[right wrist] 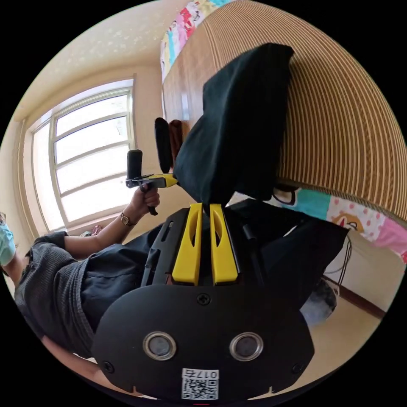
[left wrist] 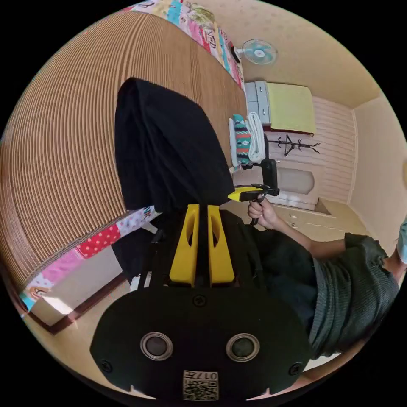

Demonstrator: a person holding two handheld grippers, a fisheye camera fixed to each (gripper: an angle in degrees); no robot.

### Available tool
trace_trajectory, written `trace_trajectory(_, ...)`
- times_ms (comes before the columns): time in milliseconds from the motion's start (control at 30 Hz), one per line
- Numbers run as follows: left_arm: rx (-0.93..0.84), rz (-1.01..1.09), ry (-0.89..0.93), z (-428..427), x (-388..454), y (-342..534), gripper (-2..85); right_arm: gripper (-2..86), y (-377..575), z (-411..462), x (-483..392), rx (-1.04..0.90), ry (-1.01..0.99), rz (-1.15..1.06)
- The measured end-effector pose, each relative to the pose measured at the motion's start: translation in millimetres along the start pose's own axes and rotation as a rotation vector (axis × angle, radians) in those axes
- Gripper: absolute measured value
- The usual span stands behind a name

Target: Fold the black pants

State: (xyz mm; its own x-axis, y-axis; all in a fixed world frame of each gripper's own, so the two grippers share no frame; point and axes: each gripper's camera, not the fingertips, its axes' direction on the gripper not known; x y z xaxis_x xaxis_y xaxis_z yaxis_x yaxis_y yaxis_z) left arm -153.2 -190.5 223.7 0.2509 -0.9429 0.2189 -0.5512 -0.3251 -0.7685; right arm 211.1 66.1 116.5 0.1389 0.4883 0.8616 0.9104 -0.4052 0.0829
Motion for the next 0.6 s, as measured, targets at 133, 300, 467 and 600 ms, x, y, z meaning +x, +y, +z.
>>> trace_trajectory(133, 0.055, -0.167, -0.043, 6, -33, 3, 6.7, 7.9, -22, -5, 30, -0.048, 0.011, 0.109)
trace_trajectory(300, 0.234, -0.139, -0.029, -29, -36, -37, 14.0, 12.8, -65, -60, 35, 0.086, 0.043, 0.073)
trace_trajectory(467, 0.134, -0.154, -0.141, -15, -58, -91, 17.2, 17.5, -122, -65, 75, 0.05, -0.005, 0.104)
trace_trajectory(600, 0.05, -0.13, -0.141, 10, -61, -111, 15.7, 17.0, -139, -56, 89, 0.012, -0.019, 0.116)
